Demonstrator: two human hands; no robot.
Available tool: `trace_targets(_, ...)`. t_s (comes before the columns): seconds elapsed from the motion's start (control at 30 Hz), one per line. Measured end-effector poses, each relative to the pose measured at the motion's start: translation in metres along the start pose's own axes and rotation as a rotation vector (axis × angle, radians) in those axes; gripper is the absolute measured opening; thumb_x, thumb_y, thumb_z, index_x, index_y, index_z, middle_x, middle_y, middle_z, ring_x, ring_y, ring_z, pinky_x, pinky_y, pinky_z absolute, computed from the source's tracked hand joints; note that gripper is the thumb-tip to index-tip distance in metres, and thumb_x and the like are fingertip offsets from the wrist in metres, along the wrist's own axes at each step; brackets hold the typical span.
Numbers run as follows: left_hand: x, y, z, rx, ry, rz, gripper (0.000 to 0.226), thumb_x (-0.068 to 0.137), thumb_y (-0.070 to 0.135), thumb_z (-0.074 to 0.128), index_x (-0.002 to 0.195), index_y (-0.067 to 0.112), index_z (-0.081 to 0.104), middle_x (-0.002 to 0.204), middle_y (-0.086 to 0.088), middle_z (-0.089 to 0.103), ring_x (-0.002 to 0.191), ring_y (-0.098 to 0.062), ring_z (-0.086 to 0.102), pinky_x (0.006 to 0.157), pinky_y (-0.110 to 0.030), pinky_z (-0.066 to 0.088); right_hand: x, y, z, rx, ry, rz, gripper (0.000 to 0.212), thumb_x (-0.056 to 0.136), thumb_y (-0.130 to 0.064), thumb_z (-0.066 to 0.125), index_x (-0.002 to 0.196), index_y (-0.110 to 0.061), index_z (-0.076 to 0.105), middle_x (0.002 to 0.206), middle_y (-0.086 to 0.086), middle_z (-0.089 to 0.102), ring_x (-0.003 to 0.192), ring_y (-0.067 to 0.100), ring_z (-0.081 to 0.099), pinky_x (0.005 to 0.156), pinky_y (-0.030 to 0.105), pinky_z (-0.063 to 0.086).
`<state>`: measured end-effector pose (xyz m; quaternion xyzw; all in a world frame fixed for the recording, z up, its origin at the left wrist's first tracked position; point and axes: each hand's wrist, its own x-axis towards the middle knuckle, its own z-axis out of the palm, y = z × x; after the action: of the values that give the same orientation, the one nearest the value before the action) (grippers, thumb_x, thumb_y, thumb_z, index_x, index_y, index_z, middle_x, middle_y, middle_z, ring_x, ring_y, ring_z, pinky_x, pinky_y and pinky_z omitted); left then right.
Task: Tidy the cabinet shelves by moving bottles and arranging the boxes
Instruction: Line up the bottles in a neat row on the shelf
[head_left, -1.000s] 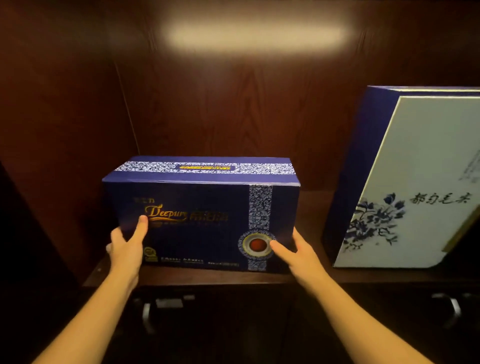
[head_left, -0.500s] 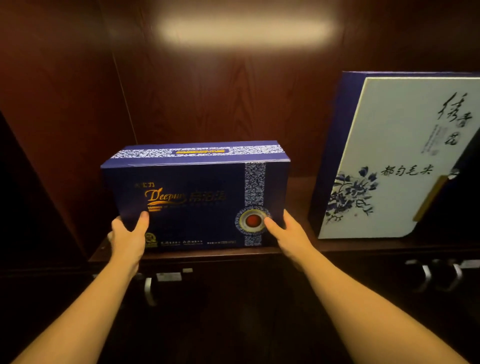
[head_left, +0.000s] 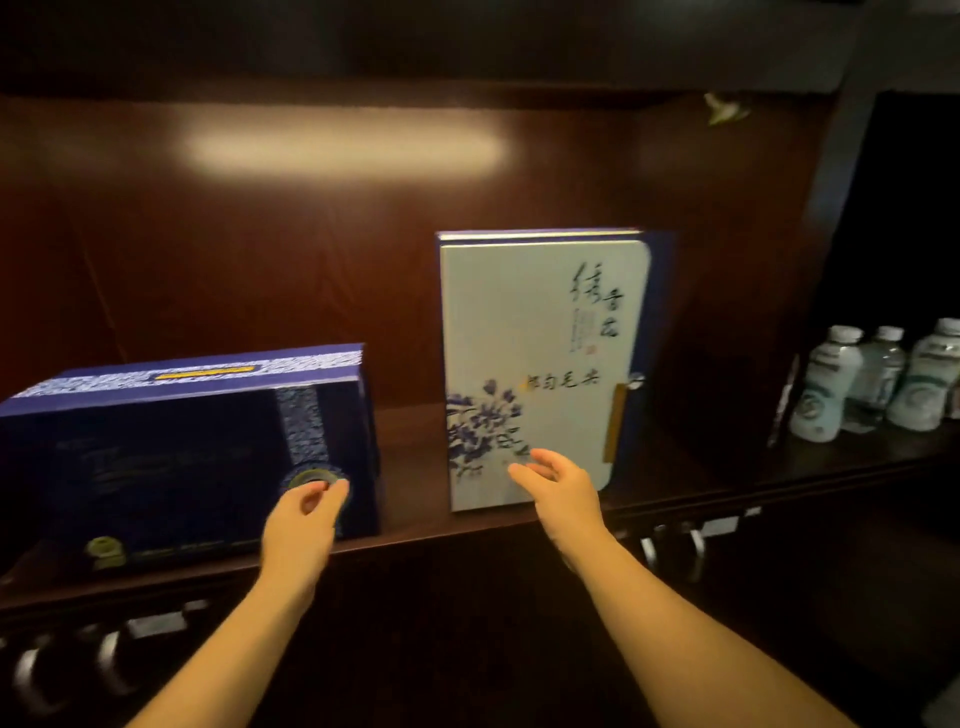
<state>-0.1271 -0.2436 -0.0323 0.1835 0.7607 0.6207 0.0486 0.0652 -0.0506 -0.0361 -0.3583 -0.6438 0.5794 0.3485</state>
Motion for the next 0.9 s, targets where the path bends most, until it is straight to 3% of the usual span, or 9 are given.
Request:
trace_targets(0.07, -0.036, 0.029, 0.052, -0.027, -0.086, 0.032, 0.041, 0.085, 0.027, 0.068, 0.116, 0.002, 0.061, 0.108, -0.009, 0.063, 0.093, -0.017, 0.056, 0.076, -0.024, 0.039, 0.003, -0.003, -0.050, -0.037, 0.021, -0.029, 0.059, 0.081, -0.038, 0.074, 0.133, -0.018, 0.055, 0.121, 0.000, 0.064, 0.104, 0.015, 0.059, 0.083, 0.029, 0.043)
trace_targets(0.17, -0.089, 0.066, 0.130, -0.081, -0.199, 0.030, 0.046, 0.085, 0.030, 0.068, 0.123, 0.005, 0.057, 0.112, -0.004, 0.060, 0.100, -0.015, 0.054, 0.086, -0.027, 0.038, 0.011, -0.009, -0.135, -0.062, 0.072, -0.070, 0.057, 0.079, -0.037, 0.075, 0.130, -0.017, 0.059, 0.117, 0.002, 0.066, 0.105, 0.017, 0.062, 0.089, 0.033, 0.048)
trace_targets(0.3, -0.159, 0.120, 0.238, -0.098, -0.331, 0.037, 0.049, 0.086, 0.035, 0.065, 0.127, 0.009, 0.054, 0.112, -0.001, 0.060, 0.098, -0.014, 0.055, 0.085, -0.028, 0.039, 0.023, -0.015, -0.266, -0.077, 0.140, -0.078, 0.057, 0.080, -0.039, 0.074, 0.130, -0.017, 0.058, 0.119, 0.001, 0.066, 0.103, 0.014, 0.061, 0.086, 0.029, 0.045)
trace_targets(0.37, -0.173, 0.130, 0.262, -0.133, -0.370, 0.052, 0.050, 0.085, 0.038, 0.066, 0.126, 0.013, 0.055, 0.111, 0.001, 0.062, 0.096, -0.011, 0.056, 0.084, -0.026, 0.040, 0.027, -0.017, -0.293, -0.087, 0.161, -0.068, 0.057, 0.080, -0.039, 0.073, 0.131, -0.018, 0.057, 0.121, 0.001, 0.065, 0.102, 0.014, 0.060, 0.085, 0.028, 0.044)
trace_targets(0.47, -0.205, 0.151, 0.333, -0.137, -0.486, 0.077, 0.052, 0.083, 0.043, 0.066, 0.127, 0.018, 0.054, 0.109, 0.008, 0.062, 0.096, -0.004, 0.056, 0.077, -0.019, 0.041, 0.037, -0.012, -0.363, -0.084, 0.229, -0.040, 0.058, 0.081, -0.039, 0.073, 0.132, -0.018, 0.055, 0.122, 0.001, 0.064, 0.101, 0.014, 0.058, 0.086, 0.030, 0.043)
trace_targets(0.63, -0.233, 0.169, 0.435, -0.191, -0.625, 0.099, 0.051, 0.082, 0.039, 0.069, 0.125, 0.018, 0.054, 0.113, 0.005, 0.062, 0.091, 0.003, 0.056, 0.063, -0.006, 0.043, 0.060, 0.004, -0.439, -0.108, 0.340, -0.002, 0.061, 0.079, -0.037, 0.075, 0.132, -0.014, 0.056, 0.119, 0.003, 0.065, 0.099, 0.014, 0.060, 0.084, 0.028, 0.043)
trace_targets(0.7, -0.237, 0.171, 0.470, -0.195, -0.662, 0.094, 0.049, 0.081, 0.038, 0.070, 0.124, 0.019, 0.053, 0.113, 0.006, 0.062, 0.094, 0.001, 0.058, 0.071, -0.008, 0.044, 0.072, 0.010, -0.461, -0.113, 0.379, 0.014, 0.062, 0.079, -0.037, 0.076, 0.132, -0.013, 0.056, 0.114, 0.002, 0.066, 0.099, 0.015, 0.061, 0.084, 0.029, 0.044)
trace_targets(0.8, -0.238, 0.168, 0.515, -0.167, -0.678, 0.065, 0.070, 0.080, 0.044, 0.069, 0.139, 0.019, 0.040, 0.126, 0.005, 0.057, 0.115, -0.010, 0.054, 0.095, -0.029, 0.044, 0.094, 0.023, -0.490, -0.107, 0.417, 0.036, 0.062, 0.078, -0.036, 0.076, 0.132, -0.015, 0.055, 0.116, 0.001, 0.065, 0.099, 0.014, 0.059, 0.084, 0.030, 0.043)
trace_targets(0.9, -0.231, 0.160, 0.552, -0.082, -0.602, 0.057, 0.081, 0.081, 0.044, 0.067, 0.147, 0.021, 0.025, 0.141, 0.002, 0.047, 0.128, -0.017, 0.045, 0.102, -0.035, 0.040, 0.122, 0.041, -0.506, -0.122, 0.408, 0.063, 0.063, 0.078, -0.037, 0.076, 0.133, -0.014, 0.055, 0.120, 0.004, 0.065, 0.103, 0.016, 0.060, 0.089, 0.032, 0.045)
